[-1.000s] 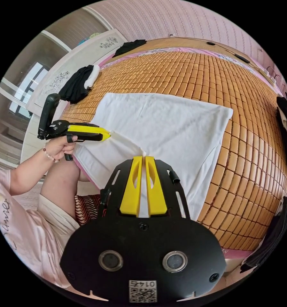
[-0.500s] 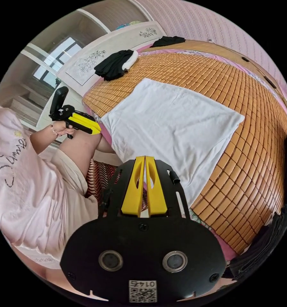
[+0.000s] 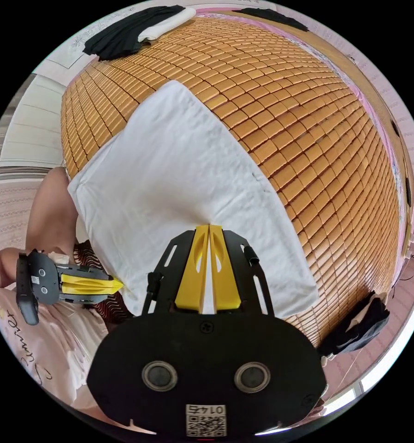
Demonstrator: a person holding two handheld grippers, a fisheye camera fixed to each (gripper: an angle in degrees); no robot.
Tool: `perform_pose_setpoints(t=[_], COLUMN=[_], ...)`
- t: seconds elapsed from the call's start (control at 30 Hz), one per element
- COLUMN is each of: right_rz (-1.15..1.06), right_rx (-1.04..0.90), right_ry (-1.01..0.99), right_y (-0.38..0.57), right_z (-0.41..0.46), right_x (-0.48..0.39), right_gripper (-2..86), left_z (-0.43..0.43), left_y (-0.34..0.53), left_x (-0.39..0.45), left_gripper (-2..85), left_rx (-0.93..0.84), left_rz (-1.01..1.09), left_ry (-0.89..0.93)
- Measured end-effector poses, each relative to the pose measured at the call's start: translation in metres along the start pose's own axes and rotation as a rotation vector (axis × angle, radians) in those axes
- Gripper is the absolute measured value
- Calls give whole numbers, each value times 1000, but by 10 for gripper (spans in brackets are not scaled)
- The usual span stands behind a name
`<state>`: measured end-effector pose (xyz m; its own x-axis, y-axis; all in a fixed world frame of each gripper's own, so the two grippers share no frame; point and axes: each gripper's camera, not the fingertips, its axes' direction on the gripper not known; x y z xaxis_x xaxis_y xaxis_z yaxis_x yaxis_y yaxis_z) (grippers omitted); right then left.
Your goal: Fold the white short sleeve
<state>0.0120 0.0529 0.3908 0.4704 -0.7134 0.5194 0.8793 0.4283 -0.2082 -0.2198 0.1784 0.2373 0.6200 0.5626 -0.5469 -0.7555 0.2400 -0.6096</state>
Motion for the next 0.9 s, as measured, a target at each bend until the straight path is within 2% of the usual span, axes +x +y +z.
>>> perform_pose_setpoints(t=[0.1,0.23,0.47,0.57,0.7,0.83,0.9], right_rz=[26,31,90,124,312,524,563], right_rx=[-25,-125,-39,103,252,158,98], right_ry=[24,-82,-75,-84,-79,-188,-255], right_y=[-24,-41,-38,13,151,270,300], right_z=[3,-2,-9,-32,-51,-18,-1], right_x=[19,44,68,72,70,59,54], right_gripper=[-5,-5,-4,-2,10,66,79], left_z=[10,23,32,20,5,21,31], left_y=[-1,2,1,1,-8,-31,-43], left_x=[7,11,27,34,57,88,101], left_gripper=[-10,-10,-4,15,62,120,128], left_rx=[-15,-13,-21,42,157,229,236], left_rz=[10,4,19,33,123,229,268], left_ry=[-14,-2,-10,-18,-15,-35,-36])
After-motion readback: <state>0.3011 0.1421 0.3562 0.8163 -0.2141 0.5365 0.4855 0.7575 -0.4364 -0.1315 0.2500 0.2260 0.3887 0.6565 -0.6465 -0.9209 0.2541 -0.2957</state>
